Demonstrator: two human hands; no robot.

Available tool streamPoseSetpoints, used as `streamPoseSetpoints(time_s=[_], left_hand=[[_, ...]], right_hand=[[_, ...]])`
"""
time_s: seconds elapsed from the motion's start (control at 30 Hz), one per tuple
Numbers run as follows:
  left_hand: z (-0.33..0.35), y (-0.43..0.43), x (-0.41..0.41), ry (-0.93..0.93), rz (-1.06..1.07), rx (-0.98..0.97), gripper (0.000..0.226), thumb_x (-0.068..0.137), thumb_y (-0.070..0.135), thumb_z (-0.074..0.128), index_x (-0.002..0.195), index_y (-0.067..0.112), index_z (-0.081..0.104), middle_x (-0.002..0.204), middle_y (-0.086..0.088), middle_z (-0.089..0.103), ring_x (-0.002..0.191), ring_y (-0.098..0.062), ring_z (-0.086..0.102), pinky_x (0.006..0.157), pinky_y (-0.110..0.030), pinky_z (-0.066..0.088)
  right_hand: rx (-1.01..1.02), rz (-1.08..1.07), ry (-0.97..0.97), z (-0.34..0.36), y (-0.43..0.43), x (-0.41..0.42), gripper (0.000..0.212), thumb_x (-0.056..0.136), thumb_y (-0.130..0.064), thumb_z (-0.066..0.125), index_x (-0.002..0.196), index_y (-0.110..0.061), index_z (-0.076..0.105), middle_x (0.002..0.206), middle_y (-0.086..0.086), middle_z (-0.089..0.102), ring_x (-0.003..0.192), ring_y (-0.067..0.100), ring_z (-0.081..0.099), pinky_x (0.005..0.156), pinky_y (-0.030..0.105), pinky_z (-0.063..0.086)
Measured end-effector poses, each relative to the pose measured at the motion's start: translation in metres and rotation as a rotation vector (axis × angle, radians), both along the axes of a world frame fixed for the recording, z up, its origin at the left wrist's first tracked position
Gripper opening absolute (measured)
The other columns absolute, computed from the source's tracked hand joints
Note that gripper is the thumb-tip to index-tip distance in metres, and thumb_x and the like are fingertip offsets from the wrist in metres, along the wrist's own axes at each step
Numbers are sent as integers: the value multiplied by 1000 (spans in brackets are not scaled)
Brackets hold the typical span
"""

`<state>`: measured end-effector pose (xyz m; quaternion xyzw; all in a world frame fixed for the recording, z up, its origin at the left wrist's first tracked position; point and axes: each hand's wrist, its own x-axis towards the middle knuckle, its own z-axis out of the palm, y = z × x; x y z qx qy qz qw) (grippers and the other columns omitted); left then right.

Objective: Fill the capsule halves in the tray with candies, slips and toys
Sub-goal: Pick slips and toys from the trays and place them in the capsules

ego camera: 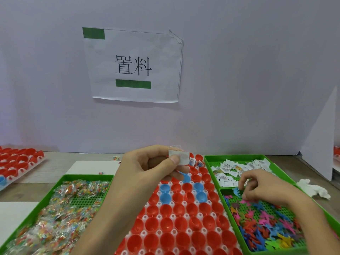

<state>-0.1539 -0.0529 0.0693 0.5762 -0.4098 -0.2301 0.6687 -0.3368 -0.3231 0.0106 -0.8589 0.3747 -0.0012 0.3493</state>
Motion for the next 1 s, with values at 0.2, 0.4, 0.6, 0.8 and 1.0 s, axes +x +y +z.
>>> streamPoseSetpoints(time_s=[0.2, 0.4, 0.6, 0.8, 1.0], left_hand=[[-1, 0, -1, 6, -1, 14, 19, 75, 35, 67, 86, 27, 80, 84, -3, 79, 78, -17, 77, 72, -16, 57], [-4, -5, -5, -6, -22, 71, 12, 91, 19, 66, 92, 18, 77, 82, -3, 79, 77, -18, 77, 76, -22, 59], [-5, -5, -10, -42, -48, 89, 16, 93, 19, 64, 92, 24, 80, 84, -1, 79, 79, -15, 76, 75, -20, 58], [-1, -5, -16, -72, -76, 18, 21, 82, 36, 67, 94, 26, 81, 81, 0, 79, 75, -13, 76, 67, -14, 55], [-2, -5, -15, -43, -54, -11, 15, 88, 28, 66, 95, 26, 80, 85, 1, 80, 78, -15, 77, 70, -17, 57]], right_hand=[[-29, -31, -31, 5, 0, -2, 20, 87, -2, 73, 95, -19, 74, 69, 6, 74, 56, 7, 65, 55, 18, 48], [30, 56, -475, 47, 40, 7, 4, 79, -20, 82, 82, -22, 80, 73, 8, 75, 64, 19, 71, 63, 22, 56], [180, 406, -775, 85, 101, 19, 18, 79, -22, 80, 97, -20, 79, 82, 14, 72, 70, 29, 75, 69, 29, 60], [146, 412, -921, 87, 136, 40, 7, 79, -24, 78, 85, -23, 76, 78, 6, 75, 67, 22, 72, 63, 23, 57], [63, 244, -915, 84, 139, 45, 12, 73, -34, 75, 83, -27, 75, 81, 0, 75, 74, 20, 70, 63, 20, 54]])
